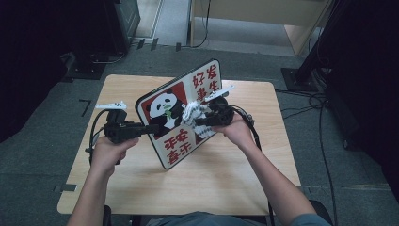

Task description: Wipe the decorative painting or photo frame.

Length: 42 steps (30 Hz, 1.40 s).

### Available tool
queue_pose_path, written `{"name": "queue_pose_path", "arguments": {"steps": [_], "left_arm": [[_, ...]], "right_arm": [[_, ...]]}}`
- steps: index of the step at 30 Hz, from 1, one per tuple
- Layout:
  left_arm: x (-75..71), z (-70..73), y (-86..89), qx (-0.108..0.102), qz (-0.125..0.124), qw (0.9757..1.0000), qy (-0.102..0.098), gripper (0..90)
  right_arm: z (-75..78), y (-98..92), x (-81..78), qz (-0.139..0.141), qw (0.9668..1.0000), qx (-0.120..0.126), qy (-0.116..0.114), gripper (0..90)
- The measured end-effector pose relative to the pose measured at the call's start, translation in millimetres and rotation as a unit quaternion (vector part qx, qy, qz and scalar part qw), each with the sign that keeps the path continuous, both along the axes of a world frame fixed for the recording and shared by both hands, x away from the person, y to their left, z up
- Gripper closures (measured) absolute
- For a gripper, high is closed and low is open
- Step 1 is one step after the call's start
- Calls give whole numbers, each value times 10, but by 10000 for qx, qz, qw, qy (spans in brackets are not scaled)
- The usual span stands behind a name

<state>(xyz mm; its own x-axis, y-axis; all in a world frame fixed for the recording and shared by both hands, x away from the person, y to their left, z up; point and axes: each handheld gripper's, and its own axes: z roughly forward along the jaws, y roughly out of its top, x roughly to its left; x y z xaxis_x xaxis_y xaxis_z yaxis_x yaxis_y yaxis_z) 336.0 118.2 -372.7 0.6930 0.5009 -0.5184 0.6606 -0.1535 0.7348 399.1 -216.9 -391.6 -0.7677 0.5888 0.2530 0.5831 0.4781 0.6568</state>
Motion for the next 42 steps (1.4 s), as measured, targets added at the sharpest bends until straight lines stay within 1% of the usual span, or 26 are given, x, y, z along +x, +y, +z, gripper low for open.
{"name": "queue_pose_path", "arguments": {"steps": [6, 7, 11, 12, 13, 17, 21, 23, 25, 27, 28, 29, 32, 33, 36, 38, 41, 42], "left_arm": [[0, 0, 1, 6, -5, 10000, -3, 729], [0, 0, 0, 6, -5, 10000, -3, 729], [0, 0, 0, 5, -6, 10000, -3, 729], [-1, 0, 0, 6, -6, 10000, -4, 729], [-1, 0, 0, 6, -6, 10000, -4, 729], [-1, 0, 1, 11, -13, 10000, -12, 729], [-1, 0, 1, 9, -9, 10000, -11, 729], [-1, 0, 1, 8, -10, 10000, -9, 729], [-1, 0, 1, 7, -11, 10000, -9, 728], [-1, 0, 1, 5, -11, 10000, -6, 728], [-1, 0, 1, 5, -11, 10000, -6, 728], [-2, 0, 0, 6, -14, 10000, -7, 728], [-2, 0, 1, 4, -12, 10000, -5, 728], [-2, -1, 1, 5, -12, 10000, -6, 728], [-2, 0, 1, 7, -15, 10000, -9, 727], [-2, -1, 1, 7, -15, 10000, -10, 728], [-4, -2, 0, -6, -11, 10000, -16, 727], [-4, -2, 0, -6, -11, 10000, -16, 727]], "right_arm": [[-84, -10, -17, 0, 10000, 12, 52, 766], [-122, -13, -24, -10, 9999, -11, 107, 764], [-177, -24, -33, -11, 9999, -19, 142, 764], [-214, -30, -39, -7, 9999, -48, 161, 764], [-214, -30, -39, -7, 9999, -48, 161, 764], [-306, -43, -56, 1, 9997, -102, 199, 764], [-349, -48, -67, -4, 9997, -109, 228, 764], [-413, -54, -74, 14, 9996, -122, 249, 763], [-427, -54, -80, 2, 9995, -132, 279, 763], [-487, -58, -92, -12, 9992, -158, 354, 763], [-487, -58, -92, -12, 9992, -158, 354, 763], [-532, -57, -106, -26, 9989, -195, 418, 764], [-571, -59, -112, -8, 9989, -206, 423, 765], [-593, -61, -117, -19, 9987, -195, 472, 765], [-654, -70, -123, -23, 9985, -205, 517, 765], [-671, -75, -123, -14, 9985, -202, 511, 765], [-754, -90, -131, -33, 9979, -230, 611, 765], [-754, -90, -131, -33, 9979, -230, 611, 765]]}}
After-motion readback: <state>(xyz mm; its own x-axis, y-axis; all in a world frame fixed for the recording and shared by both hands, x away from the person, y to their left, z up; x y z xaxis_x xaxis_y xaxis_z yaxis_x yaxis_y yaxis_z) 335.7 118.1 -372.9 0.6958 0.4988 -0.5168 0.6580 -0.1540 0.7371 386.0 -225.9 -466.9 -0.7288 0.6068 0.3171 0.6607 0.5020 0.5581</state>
